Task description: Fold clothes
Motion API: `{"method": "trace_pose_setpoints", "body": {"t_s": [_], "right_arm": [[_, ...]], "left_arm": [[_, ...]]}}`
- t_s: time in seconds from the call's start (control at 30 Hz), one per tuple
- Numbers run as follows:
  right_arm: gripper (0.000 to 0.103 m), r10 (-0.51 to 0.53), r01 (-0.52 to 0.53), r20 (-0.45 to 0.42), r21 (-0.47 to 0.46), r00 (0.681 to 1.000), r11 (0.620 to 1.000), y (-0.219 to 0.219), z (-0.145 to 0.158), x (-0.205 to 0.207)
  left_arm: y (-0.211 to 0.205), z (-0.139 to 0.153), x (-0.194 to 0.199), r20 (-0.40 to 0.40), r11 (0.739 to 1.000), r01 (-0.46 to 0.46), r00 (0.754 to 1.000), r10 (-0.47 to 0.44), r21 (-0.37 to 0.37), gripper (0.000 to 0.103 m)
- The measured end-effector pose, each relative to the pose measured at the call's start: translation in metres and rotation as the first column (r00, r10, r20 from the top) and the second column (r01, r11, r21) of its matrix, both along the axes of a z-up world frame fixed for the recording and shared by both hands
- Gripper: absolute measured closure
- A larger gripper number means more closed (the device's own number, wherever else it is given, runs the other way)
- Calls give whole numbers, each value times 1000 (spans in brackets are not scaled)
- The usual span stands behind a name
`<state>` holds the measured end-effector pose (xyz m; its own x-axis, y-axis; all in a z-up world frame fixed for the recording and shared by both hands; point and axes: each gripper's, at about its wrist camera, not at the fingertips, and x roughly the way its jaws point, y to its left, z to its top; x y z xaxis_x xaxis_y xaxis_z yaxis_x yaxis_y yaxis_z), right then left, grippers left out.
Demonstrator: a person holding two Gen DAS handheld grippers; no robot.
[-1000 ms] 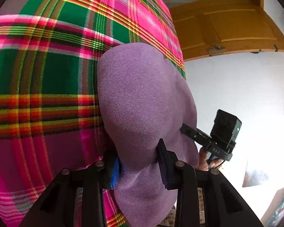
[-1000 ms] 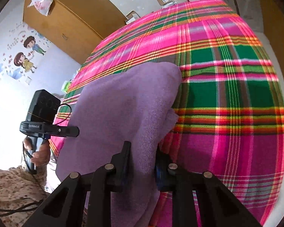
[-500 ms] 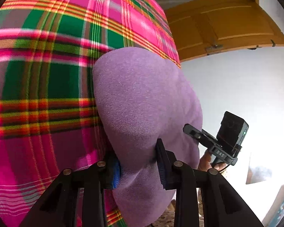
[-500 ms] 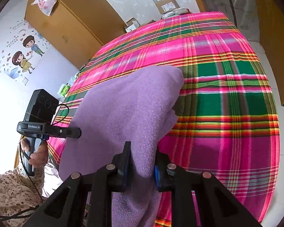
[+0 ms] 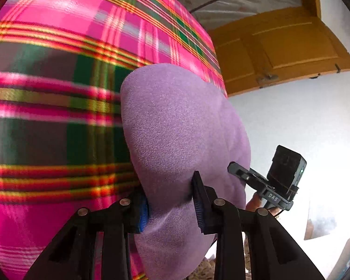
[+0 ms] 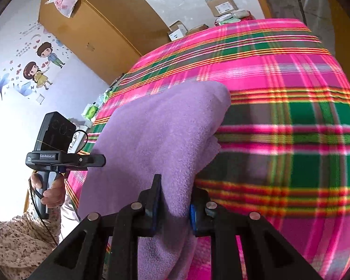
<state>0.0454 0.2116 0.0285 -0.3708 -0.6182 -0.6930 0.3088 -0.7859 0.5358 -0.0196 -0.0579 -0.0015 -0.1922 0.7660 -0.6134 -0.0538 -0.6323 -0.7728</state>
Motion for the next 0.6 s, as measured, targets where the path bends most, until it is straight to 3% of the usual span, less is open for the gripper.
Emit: {"method": "trace_pose_setpoints", "body": {"t_s": [0.6], "right_arm": [[83, 91, -91, 10, -11, 996, 996, -90, 1, -72]], "left_arm": [[-96, -2, -42, -43, 988, -151, 988, 151, 5, 70]]}}
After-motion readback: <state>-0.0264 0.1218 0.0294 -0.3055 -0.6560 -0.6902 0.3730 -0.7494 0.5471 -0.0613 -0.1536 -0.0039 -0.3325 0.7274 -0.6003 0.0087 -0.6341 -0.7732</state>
